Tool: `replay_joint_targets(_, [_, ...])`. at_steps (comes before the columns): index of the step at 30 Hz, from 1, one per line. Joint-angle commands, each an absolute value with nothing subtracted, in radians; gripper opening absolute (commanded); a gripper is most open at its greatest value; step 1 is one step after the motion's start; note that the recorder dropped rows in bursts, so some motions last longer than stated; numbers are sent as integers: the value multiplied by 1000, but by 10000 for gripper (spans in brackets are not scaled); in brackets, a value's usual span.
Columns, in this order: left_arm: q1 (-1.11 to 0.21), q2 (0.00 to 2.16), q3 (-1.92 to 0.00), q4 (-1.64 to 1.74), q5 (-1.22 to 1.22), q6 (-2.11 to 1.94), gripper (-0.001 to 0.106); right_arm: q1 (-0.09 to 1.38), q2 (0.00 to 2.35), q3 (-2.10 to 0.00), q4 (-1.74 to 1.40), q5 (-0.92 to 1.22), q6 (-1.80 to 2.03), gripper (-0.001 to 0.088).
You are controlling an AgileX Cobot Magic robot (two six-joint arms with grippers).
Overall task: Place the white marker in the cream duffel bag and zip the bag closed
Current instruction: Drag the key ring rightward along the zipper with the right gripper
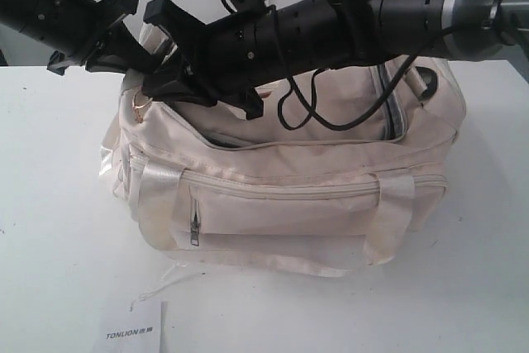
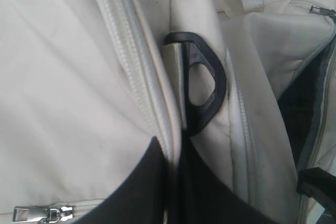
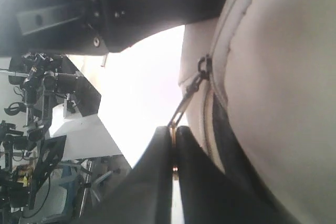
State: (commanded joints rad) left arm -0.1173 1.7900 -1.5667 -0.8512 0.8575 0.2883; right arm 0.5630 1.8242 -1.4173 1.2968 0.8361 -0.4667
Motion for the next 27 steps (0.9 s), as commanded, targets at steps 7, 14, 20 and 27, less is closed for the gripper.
replay_joint_targets(7, [-117,1790,-1567,-851,858,288,0,563,1810,-1417,1237,879,-467,0])
replay_joint_targets(14, [-117,1790,-1567,-843,849,288,0,563,1781,-1417,1170,917,-440,0])
replay_joint_targets(20, [-117,1790,-1567,-798,850,286,0,563,1781,-1417,1104,990,-434,0])
replay_joint_targets(27, [-117,1790,-1567,-792,857,288,0,563,1758,-1417,1007,1045,-421,0])
